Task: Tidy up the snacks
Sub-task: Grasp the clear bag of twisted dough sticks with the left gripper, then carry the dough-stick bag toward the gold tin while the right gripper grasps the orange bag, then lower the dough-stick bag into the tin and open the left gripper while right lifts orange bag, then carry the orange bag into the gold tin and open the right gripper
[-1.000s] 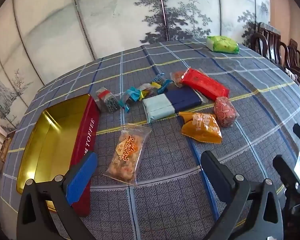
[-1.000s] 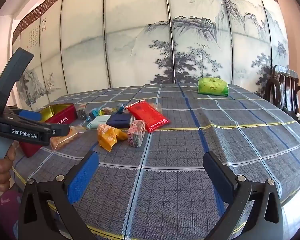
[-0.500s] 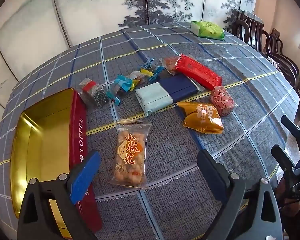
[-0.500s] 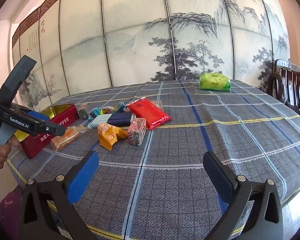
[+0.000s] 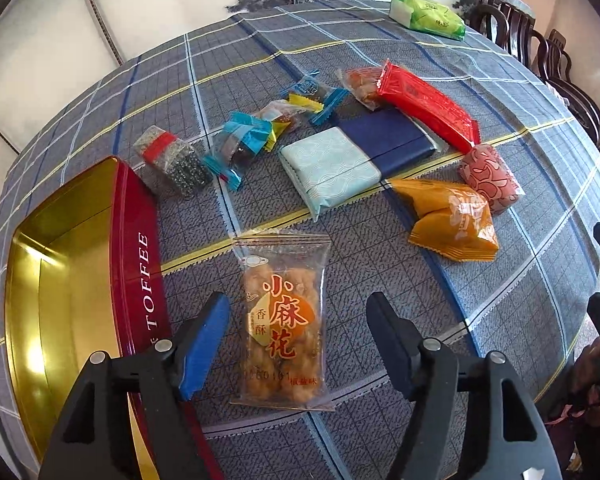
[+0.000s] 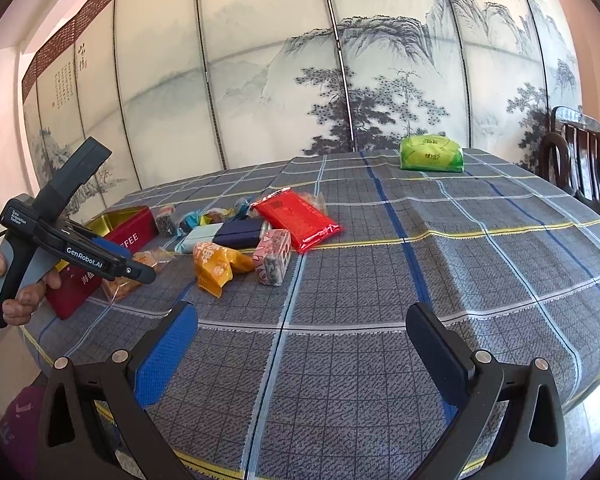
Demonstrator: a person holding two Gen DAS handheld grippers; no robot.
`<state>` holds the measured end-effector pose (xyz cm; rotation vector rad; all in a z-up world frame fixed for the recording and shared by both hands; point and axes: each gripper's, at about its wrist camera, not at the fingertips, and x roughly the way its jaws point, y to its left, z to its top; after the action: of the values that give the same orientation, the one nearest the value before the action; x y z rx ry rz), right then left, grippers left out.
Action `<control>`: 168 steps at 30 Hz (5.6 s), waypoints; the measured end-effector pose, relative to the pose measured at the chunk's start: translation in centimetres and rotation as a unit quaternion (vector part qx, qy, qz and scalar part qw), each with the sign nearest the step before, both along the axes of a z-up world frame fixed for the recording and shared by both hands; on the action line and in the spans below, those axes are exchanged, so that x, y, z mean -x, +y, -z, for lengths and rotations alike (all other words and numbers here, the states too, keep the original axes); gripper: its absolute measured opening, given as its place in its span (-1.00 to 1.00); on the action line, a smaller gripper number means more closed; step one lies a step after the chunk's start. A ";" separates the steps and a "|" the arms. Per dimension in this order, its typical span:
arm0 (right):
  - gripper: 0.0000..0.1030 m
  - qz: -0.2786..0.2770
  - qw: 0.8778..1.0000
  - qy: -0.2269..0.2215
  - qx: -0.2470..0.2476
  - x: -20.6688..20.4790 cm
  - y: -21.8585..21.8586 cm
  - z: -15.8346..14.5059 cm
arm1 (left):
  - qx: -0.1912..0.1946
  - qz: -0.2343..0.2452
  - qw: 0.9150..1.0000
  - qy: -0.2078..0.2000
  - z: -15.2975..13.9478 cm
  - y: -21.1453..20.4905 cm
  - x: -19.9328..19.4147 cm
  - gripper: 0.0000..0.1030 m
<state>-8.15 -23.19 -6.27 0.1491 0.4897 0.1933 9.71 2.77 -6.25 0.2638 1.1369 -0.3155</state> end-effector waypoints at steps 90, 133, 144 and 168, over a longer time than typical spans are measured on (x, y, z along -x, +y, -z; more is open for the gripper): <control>-0.03 -0.171 0.966 0.160 0.107 -12.8 11.6 0.4 | 0.030 -0.132 0.974 -0.184 -8.3 8.4 9.4 -0.38; -0.19 -0.237 0.965 0.105 0.034 -12.9 16.8 -7.7 | 0.009 -0.244 0.939 -0.243 -8.0 16.6 12.8 0.72; -0.19 -0.313 0.940 0.126 0.052 -17.3 30.2 -7.5 | 0.017 -0.221 0.941 -0.256 -8.3 16.9 16.2 0.72; 0.10 -0.324 0.910 0.143 0.215 -24.3 24.3 -5.3 | 0.037 -0.190 0.952 -0.235 -7.0 15.9 13.8 0.73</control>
<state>16.19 1.09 -0.98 -0.4352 0.8551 0.7134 -4.06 18.70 0.75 0.0424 0.6805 0.0496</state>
